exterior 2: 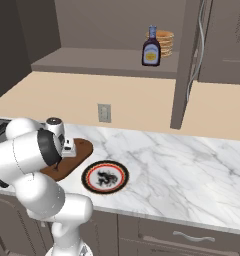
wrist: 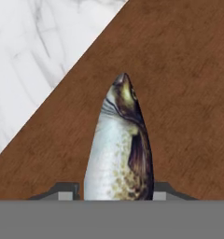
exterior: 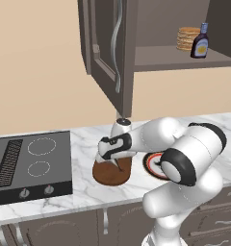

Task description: Pick the fish from the plate and place it on the cutting board. Then pick the condiment bottle from the cabinet and place it next to the cutting board.

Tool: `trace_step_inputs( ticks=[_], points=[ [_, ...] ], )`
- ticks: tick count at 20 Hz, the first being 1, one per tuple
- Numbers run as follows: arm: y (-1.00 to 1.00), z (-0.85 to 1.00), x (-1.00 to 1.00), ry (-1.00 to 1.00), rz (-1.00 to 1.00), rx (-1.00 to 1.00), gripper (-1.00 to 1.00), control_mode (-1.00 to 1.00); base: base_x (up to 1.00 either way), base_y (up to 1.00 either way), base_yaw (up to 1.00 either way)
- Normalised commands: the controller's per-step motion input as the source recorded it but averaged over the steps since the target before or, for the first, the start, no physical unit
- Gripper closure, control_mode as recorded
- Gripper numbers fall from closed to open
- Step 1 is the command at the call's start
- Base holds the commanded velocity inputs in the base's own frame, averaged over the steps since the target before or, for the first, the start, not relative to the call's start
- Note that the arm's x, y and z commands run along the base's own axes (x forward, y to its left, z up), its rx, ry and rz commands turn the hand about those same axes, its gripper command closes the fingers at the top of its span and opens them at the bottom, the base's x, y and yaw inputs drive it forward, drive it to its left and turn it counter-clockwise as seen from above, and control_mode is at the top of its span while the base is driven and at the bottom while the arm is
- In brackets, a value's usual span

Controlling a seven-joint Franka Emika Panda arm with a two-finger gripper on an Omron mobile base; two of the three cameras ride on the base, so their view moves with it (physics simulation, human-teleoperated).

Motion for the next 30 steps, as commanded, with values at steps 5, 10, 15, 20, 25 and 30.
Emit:
trace_step_inputs(
  ticks=[5, 10, 15, 20, 25, 30],
  points=[
    [-0.08, 0.19, 0.0, -0.07, 0.0, 0.06, -1.0, -1.0, 0.0, 0.0, 0.0],
    [-0.02, 0.28, -0.01, -0.07, 0.0, 0.03, -1.0, -1.0, 0.0, 0.0, 0.0],
    [0.0, 0.19, -0.05, -0.06, 0.0, 0.0, -1.0, -1.0, 0.0, 0.0, 0.0],
    [-0.02, 0.22, -0.02, -0.05, 0.0, 0.0, -1.0, -1.0, 0.0, 0.0, 0.0],
    [-0.22, 0.32, -0.01, -0.06, 0.0, 0.0, -1.0, -1.0, 0.0, 0.0, 0.0],
    [-0.32, 0.38, -0.09, -0.06, 0.0, 0.0, -1.0, -1.0, 0.0, 0.0, 0.0]
  ],
)
